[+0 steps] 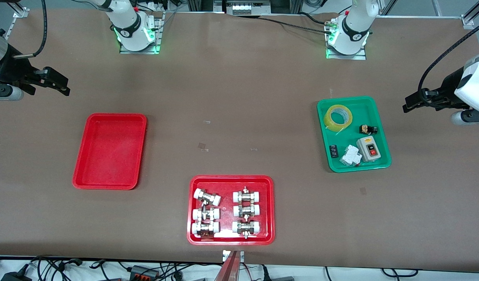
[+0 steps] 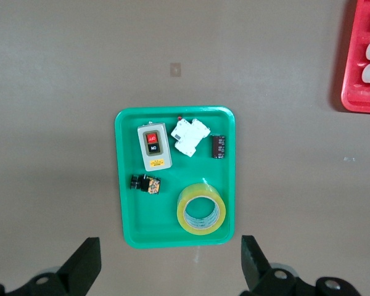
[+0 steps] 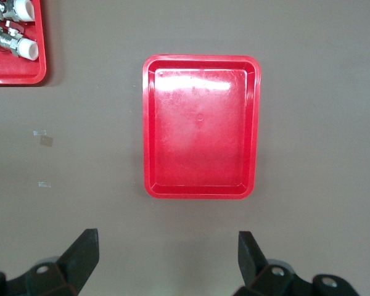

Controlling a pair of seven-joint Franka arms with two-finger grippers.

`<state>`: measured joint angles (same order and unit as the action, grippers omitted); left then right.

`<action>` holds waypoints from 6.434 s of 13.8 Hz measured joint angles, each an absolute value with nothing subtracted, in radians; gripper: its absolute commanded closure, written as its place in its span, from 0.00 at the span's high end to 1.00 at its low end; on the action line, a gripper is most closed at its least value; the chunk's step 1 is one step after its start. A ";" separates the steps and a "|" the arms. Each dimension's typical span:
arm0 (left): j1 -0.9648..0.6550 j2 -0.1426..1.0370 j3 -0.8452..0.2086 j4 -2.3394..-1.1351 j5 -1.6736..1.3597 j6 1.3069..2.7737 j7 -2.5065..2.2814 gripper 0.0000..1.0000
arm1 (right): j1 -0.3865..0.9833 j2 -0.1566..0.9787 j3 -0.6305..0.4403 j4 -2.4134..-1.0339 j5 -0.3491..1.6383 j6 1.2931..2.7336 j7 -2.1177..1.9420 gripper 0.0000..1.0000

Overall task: Left arm passes tape to right arm into tray
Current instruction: 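Move the left gripper toward the green tray, then lower the left gripper over the yellow tape roll in the green tray, then close the left gripper on the tape roll's rim and lift it, then carry the tape with the left gripper while the right gripper reaches toward it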

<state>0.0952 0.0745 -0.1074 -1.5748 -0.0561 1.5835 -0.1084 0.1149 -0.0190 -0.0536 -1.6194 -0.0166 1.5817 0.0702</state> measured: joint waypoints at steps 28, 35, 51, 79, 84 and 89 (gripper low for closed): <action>0.102 0.398 -0.177 -1.819 0.041 1.825 -0.246 1.00 | 0.114 -0.019 -0.054 -1.624 -0.017 1.583 0.071 1.00; 0.104 0.381 -0.201 -2.076 0.041 1.988 -0.367 1.00 | 0.114 -0.019 -0.054 -1.624 -0.017 1.583 0.071 1.00; 0.112 0.374 -0.202 -2.190 0.041 2.099 -0.500 0.01 | 0.114 -0.019 -0.054 -1.625 -0.017 1.583 0.071 1.00; -0.289 0.606 -0.270 -1.406 -0.404 2.225 -0.585 0.00 | 0.094 0.017 -0.052 -1.647 -0.016 1.563 0.066 1.00; -0.398 0.685 -0.313 -1.356 -0.571 2.398 -0.611 0.00 | 0.093 0.025 -0.052 -1.648 0.092 1.552 0.012 1.00; -0.477 0.706 -0.315 -1.301 -0.594 2.401 -0.656 0.01 | 0.093 0.096 -0.053 -1.647 0.427 1.568 -0.109 1.00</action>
